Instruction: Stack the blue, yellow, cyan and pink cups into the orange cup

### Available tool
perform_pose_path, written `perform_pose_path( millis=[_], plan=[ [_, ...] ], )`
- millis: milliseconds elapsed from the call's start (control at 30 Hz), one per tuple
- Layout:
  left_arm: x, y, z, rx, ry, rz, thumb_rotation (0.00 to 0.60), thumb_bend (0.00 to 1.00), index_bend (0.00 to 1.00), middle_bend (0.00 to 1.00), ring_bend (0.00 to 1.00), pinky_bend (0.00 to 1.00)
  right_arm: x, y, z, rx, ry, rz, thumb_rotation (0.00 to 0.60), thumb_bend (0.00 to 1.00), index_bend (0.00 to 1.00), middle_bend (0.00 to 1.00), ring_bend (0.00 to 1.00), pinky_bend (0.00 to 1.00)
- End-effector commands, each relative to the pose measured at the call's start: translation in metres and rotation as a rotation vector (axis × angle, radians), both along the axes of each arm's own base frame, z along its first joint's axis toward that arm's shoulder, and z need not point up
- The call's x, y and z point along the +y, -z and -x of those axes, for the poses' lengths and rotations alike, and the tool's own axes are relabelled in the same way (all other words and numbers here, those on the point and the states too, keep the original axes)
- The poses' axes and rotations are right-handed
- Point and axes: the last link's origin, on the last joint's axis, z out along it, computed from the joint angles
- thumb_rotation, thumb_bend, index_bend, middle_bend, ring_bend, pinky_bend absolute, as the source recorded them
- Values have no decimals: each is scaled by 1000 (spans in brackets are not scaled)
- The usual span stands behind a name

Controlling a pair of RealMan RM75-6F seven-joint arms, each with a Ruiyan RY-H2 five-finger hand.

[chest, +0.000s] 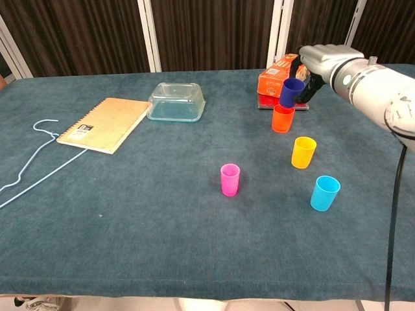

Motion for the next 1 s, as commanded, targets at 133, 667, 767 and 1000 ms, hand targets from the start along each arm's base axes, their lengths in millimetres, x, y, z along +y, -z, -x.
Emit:
perform_pose_path(
  millis=[133,667,767,1000],
  plan=[
    [1,-1,0,-3,-4,-4,600,435,0,0,0,75,-1,12,4,15,9,-34,600,493,491,8,0,42],
    [-2,-3,-1,-8,5,-10,600,434,0,0,0,76,56,-11,-1,-111,-125,-215,600,492,92,0,0,41],
    [-2,-1,-1,-4,5,-5,600,434,0,0,0,76,82,-20,7,-90,-165,-279,600,491,122,0,0,40],
    [-3,3,-2,3,14,6,600,434,0,0,0,76,103,-19,34,-10,-174,-326,600,490,225,0,0,37]
  ],
)
